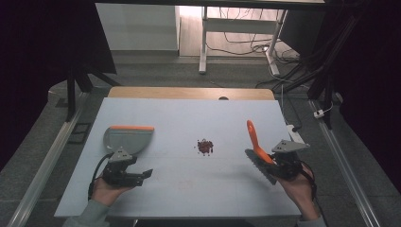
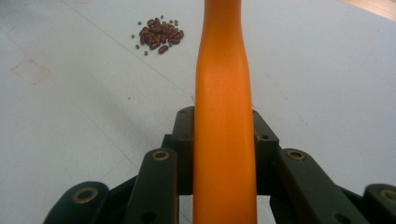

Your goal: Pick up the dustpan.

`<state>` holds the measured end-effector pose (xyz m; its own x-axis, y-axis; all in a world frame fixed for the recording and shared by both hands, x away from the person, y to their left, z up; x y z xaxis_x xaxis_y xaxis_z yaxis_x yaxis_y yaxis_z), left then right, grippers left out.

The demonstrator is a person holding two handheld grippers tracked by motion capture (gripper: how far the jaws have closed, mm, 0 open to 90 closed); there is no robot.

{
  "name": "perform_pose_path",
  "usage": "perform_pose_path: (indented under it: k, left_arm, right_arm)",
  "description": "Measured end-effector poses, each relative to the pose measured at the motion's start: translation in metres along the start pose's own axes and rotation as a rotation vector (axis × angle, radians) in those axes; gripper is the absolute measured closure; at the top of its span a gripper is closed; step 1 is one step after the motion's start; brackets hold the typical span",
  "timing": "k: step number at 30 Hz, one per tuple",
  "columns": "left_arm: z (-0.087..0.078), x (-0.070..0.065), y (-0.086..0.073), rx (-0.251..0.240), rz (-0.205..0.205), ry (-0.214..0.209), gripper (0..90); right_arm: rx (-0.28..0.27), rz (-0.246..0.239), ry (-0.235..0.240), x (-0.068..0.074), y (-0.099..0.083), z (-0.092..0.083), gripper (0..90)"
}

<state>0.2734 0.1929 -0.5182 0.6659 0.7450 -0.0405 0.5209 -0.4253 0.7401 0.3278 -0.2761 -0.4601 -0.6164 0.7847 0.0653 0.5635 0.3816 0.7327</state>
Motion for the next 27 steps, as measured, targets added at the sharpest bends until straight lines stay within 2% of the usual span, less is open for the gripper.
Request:
perform_pose_path:
  k: [8, 27]
  left_arm:
    - [0.0003, 0.0016, 0.0022, -0.002, 0.001, -0.009, 20.2]
    - [-0.0032, 0.0002, 0.0081, -0.001, 0.006, 0.008, 21.5]
  right_arm:
    - [-0.012, -0.003, -0.008, -0.0005, 0.0, -0.0022, 70.5]
    - [0.004, 0.011, -0.013, 0.0002, -0.0018, -0.0008, 70.5]
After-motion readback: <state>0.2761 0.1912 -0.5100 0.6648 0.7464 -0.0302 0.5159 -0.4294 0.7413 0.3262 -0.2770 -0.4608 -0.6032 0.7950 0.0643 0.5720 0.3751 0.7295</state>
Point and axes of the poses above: each handheld gripper's, and its own axes: z roughly forward along the jaws, y roughly out of its top, x roughly to its left, the point moved 3 cm from there along z, roughly forward along the jaws, and after that the axes turned 10 degrees about z, right-handed, at the moved point
